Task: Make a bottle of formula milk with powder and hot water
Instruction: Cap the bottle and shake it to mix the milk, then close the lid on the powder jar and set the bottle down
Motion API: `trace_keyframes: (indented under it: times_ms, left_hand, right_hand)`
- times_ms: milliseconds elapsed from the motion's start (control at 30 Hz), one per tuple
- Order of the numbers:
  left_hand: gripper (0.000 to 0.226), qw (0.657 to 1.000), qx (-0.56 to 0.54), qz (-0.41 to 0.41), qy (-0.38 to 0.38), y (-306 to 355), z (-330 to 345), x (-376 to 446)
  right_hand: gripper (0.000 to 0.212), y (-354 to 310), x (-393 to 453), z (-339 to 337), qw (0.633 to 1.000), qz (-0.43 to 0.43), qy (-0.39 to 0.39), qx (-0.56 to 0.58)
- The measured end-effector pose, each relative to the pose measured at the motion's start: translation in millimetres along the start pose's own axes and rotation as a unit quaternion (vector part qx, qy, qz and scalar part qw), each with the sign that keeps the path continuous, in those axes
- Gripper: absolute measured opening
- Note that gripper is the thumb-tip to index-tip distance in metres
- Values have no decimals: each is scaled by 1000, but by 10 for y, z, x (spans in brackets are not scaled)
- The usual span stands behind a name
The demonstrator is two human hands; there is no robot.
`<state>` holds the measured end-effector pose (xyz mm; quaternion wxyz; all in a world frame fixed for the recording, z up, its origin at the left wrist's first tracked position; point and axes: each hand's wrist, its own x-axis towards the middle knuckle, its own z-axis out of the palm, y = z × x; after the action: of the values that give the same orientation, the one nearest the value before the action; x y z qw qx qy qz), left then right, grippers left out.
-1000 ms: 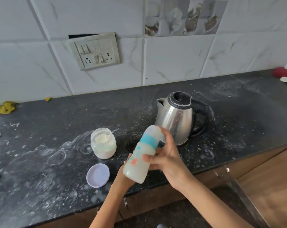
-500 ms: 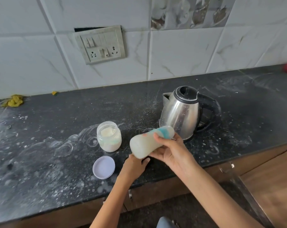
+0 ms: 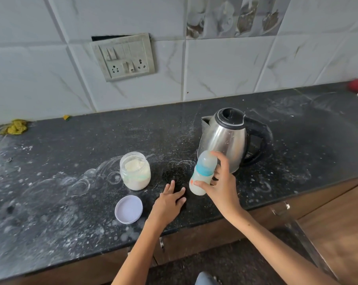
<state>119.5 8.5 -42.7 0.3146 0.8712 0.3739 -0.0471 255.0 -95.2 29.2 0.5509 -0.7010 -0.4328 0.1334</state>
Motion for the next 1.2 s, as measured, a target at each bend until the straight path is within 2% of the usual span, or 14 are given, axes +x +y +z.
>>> trace_keyframes:
  times_ms: [167,400,467,533,567,667,733,833,967,1067,1133,1200]
  left_hand:
    - [46,1000,3,-5,-8,12,-12,-5]
    - [46,1000,-4,3,-7,23,-53,-40]
    - [46,999,-35,21,22,14,-77,-117]
    - [45,993,-61,51,93,-29,-103,-273]
    - [42,986,-65,63,142,-62,-125,-380]
    - [32,953,-3,55,296,-266,-199,-723]
    - [37,934,51,-17,354,-464,-253,-901]
    - [61,928,65,-114,348,-726,-309,-1015]
    - [91,941,80,-148,295,-849,-311,-912]
    - [93,940,64,-148,299,-827,-297,-835]
    - [85,934,36,-146,324,-776,-299,-845]
    - [77,921,-60,-140,359,-691,-336,-904]
  right_hand:
    - [94,297,-95,82,998,13,-34,-46]
    - [85,478,-199,153,997,29,-11,-70]
    - [87,486,-309,136,992,-5,32,-126]
    - [74,444,-487,155,981,-74,69,-164]
    - [65,405,-574,201,978,-106,64,-166]
    - [46,289,-685,467,971,-171,-14,-164]
    - [39,224,-617,697,969,-175,-71,-158]
    - [37,175,-472,987,964,-157,-134,-165]
    - [35,230,-356,1213,951,-145,-194,-195]
    - [38,233,-304,1261,937,-129,-254,-202]
    - [48,195,-262,1254,928,-97,-309,-183]
    - [61,106,-201,1204,928,-33,-357,-102]
